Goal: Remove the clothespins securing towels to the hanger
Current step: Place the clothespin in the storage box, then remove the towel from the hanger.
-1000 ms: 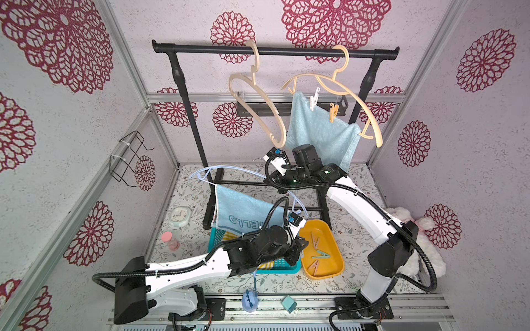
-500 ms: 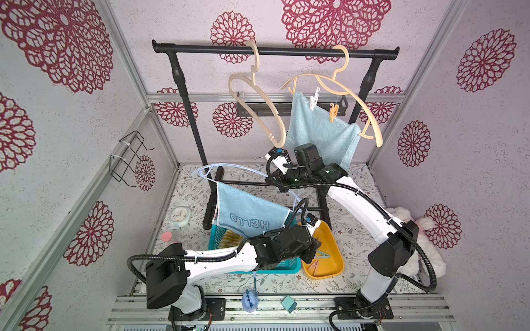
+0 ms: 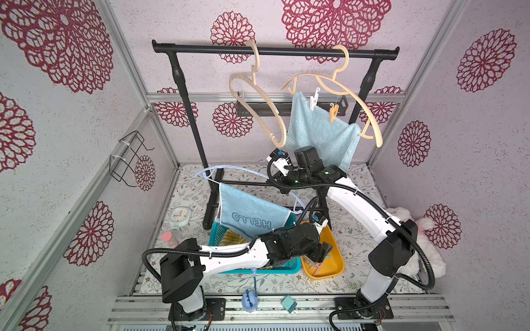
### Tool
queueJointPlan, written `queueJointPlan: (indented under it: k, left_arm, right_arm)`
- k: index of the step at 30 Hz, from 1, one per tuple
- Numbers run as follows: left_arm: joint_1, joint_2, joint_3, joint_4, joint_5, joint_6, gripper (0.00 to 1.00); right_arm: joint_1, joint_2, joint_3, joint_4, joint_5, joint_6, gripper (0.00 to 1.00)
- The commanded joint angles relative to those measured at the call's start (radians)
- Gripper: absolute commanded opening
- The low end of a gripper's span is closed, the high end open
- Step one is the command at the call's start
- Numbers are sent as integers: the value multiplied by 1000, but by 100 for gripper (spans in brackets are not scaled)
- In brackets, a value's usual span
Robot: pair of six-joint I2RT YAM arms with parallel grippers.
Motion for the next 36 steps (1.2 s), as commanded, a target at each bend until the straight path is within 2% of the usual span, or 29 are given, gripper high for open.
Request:
queueJointPlan:
  k: [1,10,14,17,22,23,26,28,36]
  left_arm:
    - [-7,-86,3,5,-21,13,67]
    - [-4,-443,-6,-251,-131,108,65]
    - [3,-584,49,-473,-298,152,65]
    - [48,-696,66,-623,-406,128,69]
    - [228,-864,41,-768,-393,61,72]
    - [256,-896,32,-781,-387,52,75]
    - [337,-962,15,-838,-384,35,76]
    - [383,-981,14,-876,-368,36,77]
    - [490,-947,-4,-837,-208,139,74]
  right_arm:
    - [-10,-64,15,60,-37,32,0]
    - [-11,-87,-14,68,-49,43,0]
    - [-4,-119,-26,63,-25,40,0]
    - [16,-150,-32,38,29,12,0]
    - [62,-209,-47,4,143,-27,0]
    - [73,-220,-50,-1,165,-33,0]
    - [109,-254,-66,-13,238,-51,0]
    - [126,-280,-84,-10,261,-52,0]
    - [149,-335,-95,-3,239,-28,0]
